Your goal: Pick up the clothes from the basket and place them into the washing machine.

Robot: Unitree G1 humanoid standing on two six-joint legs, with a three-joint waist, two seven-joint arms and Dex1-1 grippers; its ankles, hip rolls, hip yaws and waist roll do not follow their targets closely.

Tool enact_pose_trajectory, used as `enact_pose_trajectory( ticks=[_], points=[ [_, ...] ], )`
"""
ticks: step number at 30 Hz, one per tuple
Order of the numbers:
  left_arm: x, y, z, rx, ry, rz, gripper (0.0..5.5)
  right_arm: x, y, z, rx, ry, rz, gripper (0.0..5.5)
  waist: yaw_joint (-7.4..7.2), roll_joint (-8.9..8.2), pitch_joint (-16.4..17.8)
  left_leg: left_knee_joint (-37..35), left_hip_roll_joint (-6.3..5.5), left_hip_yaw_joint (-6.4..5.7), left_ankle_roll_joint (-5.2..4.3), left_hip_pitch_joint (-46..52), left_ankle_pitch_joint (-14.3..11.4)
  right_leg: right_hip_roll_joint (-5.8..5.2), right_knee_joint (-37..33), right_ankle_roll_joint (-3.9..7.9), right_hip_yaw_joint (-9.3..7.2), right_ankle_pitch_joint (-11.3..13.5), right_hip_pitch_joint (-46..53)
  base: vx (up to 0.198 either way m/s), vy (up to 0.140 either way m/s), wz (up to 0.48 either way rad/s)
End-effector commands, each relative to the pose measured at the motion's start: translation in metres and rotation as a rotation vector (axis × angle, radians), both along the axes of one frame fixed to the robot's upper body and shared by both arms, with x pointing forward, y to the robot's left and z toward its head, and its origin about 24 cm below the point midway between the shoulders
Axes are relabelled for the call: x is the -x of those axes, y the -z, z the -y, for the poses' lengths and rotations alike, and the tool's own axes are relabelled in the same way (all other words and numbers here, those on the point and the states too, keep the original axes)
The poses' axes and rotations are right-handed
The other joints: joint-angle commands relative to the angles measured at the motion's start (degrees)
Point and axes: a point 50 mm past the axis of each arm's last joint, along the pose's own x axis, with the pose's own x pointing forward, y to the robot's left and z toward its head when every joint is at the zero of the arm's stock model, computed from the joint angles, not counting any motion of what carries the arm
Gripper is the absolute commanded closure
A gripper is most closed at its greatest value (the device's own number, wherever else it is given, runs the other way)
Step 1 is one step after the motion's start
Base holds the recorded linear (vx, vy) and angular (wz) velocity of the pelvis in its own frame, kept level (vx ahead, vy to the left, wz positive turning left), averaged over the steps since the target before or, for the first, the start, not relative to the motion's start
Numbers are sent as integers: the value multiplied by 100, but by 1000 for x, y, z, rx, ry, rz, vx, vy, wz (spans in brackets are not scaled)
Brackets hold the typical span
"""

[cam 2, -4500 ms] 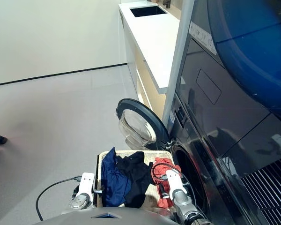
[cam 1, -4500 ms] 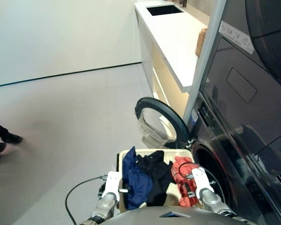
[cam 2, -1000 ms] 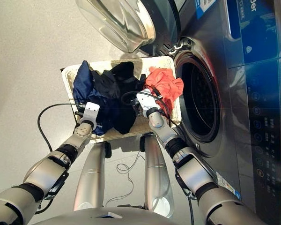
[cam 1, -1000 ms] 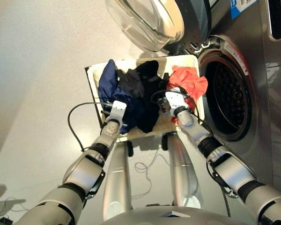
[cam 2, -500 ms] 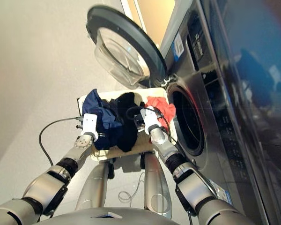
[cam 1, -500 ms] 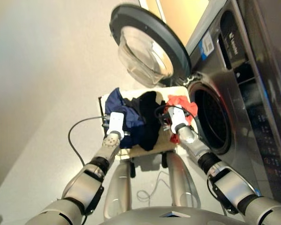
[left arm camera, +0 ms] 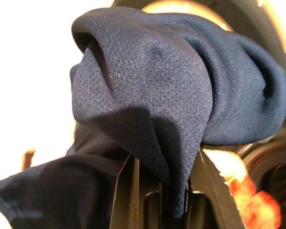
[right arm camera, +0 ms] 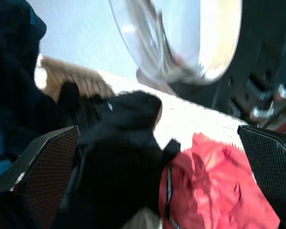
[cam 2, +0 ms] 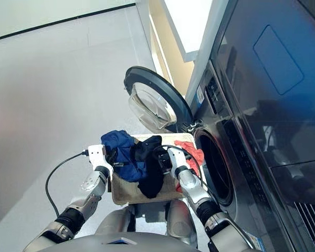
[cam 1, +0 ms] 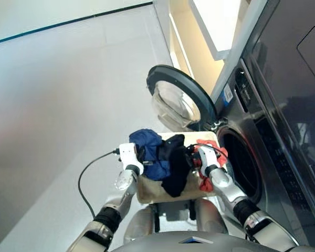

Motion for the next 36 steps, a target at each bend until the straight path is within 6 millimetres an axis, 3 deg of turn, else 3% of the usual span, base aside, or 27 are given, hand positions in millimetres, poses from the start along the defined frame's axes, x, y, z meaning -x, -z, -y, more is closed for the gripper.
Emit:
enact_pose_trajectory(
  ticks=[1, 11, 23, 30, 36],
  points=[
    [-14, -39, -2, 104, 7, 174, 550, -7, -22, -22, -82, -83, 105, 0, 6, -355, -208, 28, -263, 198, -63, 547, -432, -1, -1243, 487, 14, 224, 928, 0, 0, 0],
    [-14, -51, 9, 152, 64, 218, 550, -8, -52, -39, 30, -327, 273, 0, -60, -366, -456, -103, -221, 221, -63, 879, -452, 42, -1306, 487, -2, 148, 1253, 0, 0, 0],
    [-19, -85, 32, 239, 163, 341, 550, -15, -76, -81, -55, -477, 345, 0, -16, -332, -607, -110, -223, 195, -32, 1069, -526, 19, -1309, 485, -26, 72, 1488, 0, 0, 0],
    [-13, -102, 41, 294, 228, 398, 550, -23, -82, -90, -101, -444, 357, 0, 6, -326, -642, -136, -224, 161, -21, 1125, -545, 20, -1332, 483, -38, 55, 1558, 0, 0, 0],
    [-10, -104, 45, 305, 263, 400, 550, -26, -82, -87, -132, -396, 344, 0, 23, -337, -644, -131, -224, 132, -20, 1121, -557, 15, -1336, 484, -44, 53, 1552, 0, 0, 0]
  ],
)
